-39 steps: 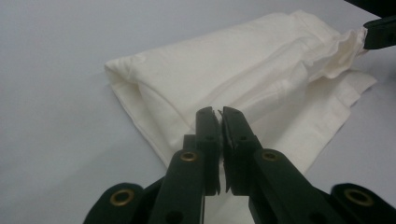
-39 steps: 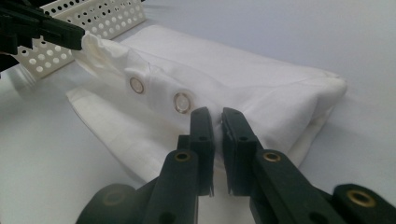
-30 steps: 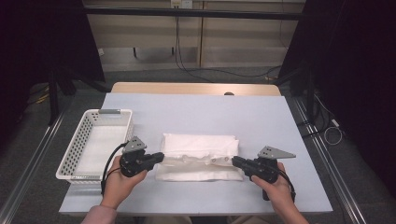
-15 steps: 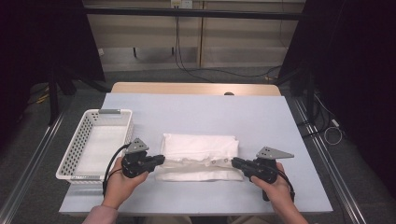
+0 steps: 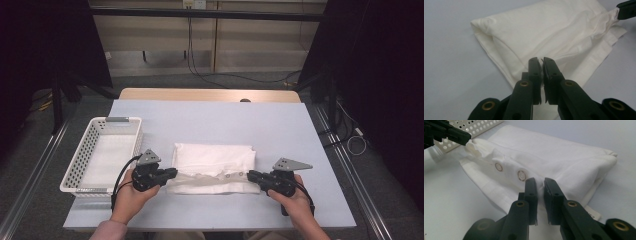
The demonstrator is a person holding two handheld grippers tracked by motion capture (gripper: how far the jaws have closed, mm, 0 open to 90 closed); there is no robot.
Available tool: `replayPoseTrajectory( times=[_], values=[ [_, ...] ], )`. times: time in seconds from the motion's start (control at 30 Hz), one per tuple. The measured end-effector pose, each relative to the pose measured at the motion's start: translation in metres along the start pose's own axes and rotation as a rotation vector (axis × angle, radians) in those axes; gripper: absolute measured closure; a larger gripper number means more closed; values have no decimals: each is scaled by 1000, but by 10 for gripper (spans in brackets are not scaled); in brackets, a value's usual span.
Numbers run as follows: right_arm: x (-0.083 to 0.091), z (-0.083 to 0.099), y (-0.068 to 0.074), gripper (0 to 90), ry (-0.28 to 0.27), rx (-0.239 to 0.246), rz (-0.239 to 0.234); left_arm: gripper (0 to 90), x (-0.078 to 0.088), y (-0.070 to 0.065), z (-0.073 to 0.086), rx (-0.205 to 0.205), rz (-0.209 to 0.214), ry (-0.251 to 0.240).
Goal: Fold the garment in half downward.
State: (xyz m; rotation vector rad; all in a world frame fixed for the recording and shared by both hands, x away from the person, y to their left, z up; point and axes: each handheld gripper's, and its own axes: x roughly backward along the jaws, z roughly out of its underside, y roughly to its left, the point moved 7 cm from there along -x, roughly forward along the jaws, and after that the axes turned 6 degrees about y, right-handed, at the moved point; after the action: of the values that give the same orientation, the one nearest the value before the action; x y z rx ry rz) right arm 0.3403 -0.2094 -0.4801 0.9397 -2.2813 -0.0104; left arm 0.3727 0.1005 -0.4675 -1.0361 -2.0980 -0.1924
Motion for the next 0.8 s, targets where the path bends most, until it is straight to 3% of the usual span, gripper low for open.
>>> replayPoseTrajectory(
  times=[0.33,0.47,0.57,0.7,0.8],
  values=[
    [0,2,-1,816,15,-1,-4,835,2,0,-1,6,6,-5],
    [0,3,0,811,13,-2,-13,769,6,0,-5,14,2,-38],
    [2,2,-2,808,10,1,-13,776,7,-1,-7,20,15,-48],
    [3,2,-2,787,7,0,-26,721,6,0,-9,20,7,-48],
    [5,1,-2,722,-10,-2,-23,690,3,-1,-12,23,14,-53]
  ],
)
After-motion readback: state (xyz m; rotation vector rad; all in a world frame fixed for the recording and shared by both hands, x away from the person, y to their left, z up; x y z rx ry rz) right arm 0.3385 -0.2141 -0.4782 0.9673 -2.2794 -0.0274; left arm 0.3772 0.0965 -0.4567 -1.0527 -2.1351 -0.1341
